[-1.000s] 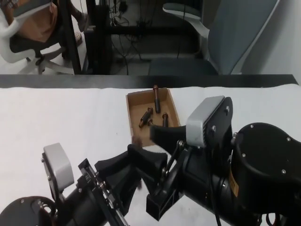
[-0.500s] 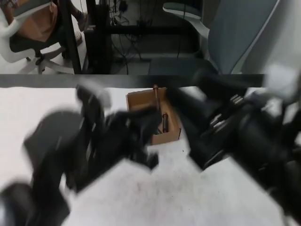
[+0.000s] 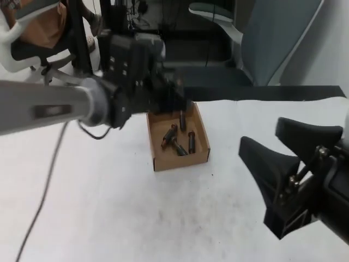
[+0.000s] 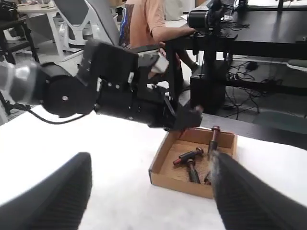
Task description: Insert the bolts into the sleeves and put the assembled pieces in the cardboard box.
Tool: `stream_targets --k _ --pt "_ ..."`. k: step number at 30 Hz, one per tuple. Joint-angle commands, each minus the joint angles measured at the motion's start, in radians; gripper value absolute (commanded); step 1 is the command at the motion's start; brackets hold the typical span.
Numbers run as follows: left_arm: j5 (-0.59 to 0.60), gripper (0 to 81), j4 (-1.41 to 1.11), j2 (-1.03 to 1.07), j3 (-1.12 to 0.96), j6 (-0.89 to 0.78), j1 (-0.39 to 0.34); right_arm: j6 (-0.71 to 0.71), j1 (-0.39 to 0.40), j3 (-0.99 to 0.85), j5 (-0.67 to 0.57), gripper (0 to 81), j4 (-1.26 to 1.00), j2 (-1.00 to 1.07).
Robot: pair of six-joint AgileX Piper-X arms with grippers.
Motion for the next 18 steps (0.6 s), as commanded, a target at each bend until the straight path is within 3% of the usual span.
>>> stream_targets --k 1,3,8,9,11,12,14,15,18 --pt "0.044 44.8 0.09 0.08 -0.094 -0.009 0.002 -0.009 -0.003 -0.003 0.027 66.5 0.013 -0.032" --pt "0.041 67.9 0.121 0.116 -0.124 -0.032 0.002 -0.009 -0.003 -0.003 0.027 66.5 0.021 -0.045" --pt "0.009 70.0 0.13 0.124 -0.131 -0.091 0.002 -0.009 -0.003 -0.003 0.027 66.5 0.036 -0.063" --pt "0.025 65.1 0.13 0.107 -0.131 -0.099 0.002 -0.009 -0.003 -0.005 0.027 65.8 0.047 -0.067" --pt "0.065 40.9 0.107 0.056 -0.131 -0.09 0.002 -0.009 -0.003 -0.006 0.029 55.4 0.075 -0.085" --pt "0.07 29.1 0.095 0.029 -0.131 -0.086 0.002 -0.009 -0.003 -0.006 0.038 44.2 0.085 -0.099" --pt "0.097 1.4 0.082 -0.057 -0.131 -0.058 -0.001 -0.009 -0.003 -0.01 0.068 11.6 0.114 -0.132" --pt "0.099 0.7 0.08 -0.097 -0.131 -0.042 -0.001 -0.013 -0.003 -0.014 0.078 0.0 0.135 -0.154" --pt "0.099 1.8 0.085 -0.264 -0.107 0.018 -0.001 -0.032 -0.003 -0.032 0.079 0.4 0.229 -0.227"
